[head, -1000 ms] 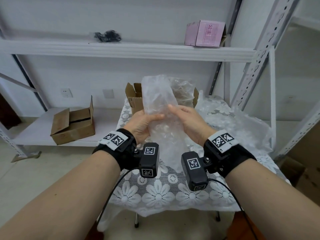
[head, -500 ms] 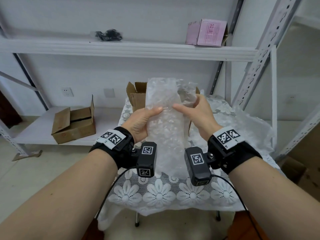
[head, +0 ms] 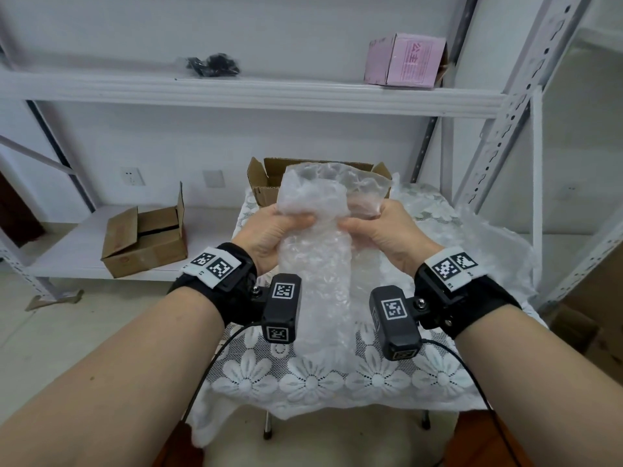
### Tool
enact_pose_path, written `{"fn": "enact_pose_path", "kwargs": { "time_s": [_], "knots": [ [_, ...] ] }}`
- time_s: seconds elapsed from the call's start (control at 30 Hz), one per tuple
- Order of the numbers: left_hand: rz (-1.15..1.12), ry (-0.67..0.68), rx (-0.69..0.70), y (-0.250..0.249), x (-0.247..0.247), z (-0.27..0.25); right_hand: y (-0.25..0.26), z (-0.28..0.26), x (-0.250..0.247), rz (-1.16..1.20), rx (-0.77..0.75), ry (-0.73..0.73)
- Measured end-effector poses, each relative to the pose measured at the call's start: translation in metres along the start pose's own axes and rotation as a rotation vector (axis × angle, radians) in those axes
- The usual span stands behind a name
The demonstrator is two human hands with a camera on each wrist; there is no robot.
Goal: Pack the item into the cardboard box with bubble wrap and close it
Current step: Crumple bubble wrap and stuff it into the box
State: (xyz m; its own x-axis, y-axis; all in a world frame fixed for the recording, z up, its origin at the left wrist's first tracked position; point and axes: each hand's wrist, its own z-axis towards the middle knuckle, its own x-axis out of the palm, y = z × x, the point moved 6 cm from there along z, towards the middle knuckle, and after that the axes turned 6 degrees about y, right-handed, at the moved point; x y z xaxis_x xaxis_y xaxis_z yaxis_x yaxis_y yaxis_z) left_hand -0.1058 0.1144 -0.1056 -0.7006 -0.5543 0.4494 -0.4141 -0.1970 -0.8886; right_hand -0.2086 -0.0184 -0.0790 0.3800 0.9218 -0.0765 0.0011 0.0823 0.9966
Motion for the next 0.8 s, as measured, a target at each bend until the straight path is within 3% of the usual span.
{"fn": "enact_pose_path", "kwargs": {
  "time_s": [0.13, 0.3, 0.43, 0.5, 0.67, 0.8],
  "knots": [
    [-0.065, 0.056, 0.021, -0.002, 0.006, 0.0, -0.002, 0.001, -0.002, 0.045, -0.02, -0.054],
    [0.087, -0.037, -0.012, 0.0, -0.001, 0.0, -0.01, 0.001, -0.011, 0.167, 0.002, -0.134],
    [-0.003, 0.09, -0.081, 0.001, 0.005, -0.005, -0.015, 0.003, -0.018, 0.166, 0.012, -0.216],
    [-0.028, 0.075, -0.104, 0.0, 0.003, -0.007, -0.014, 0.002, -0.019, 0.166, -0.001, -0.234],
    [0.187, 0.226, -0.194, 0.013, 0.018, -0.014, -0.011, 0.003, -0.021, 0.191, -0.035, -0.252],
    [0.268, 0.226, -0.255, 0.023, 0.019, -0.018, -0.005, -0.001, -0.017, 0.236, -0.079, -0.203]
  ]
}}
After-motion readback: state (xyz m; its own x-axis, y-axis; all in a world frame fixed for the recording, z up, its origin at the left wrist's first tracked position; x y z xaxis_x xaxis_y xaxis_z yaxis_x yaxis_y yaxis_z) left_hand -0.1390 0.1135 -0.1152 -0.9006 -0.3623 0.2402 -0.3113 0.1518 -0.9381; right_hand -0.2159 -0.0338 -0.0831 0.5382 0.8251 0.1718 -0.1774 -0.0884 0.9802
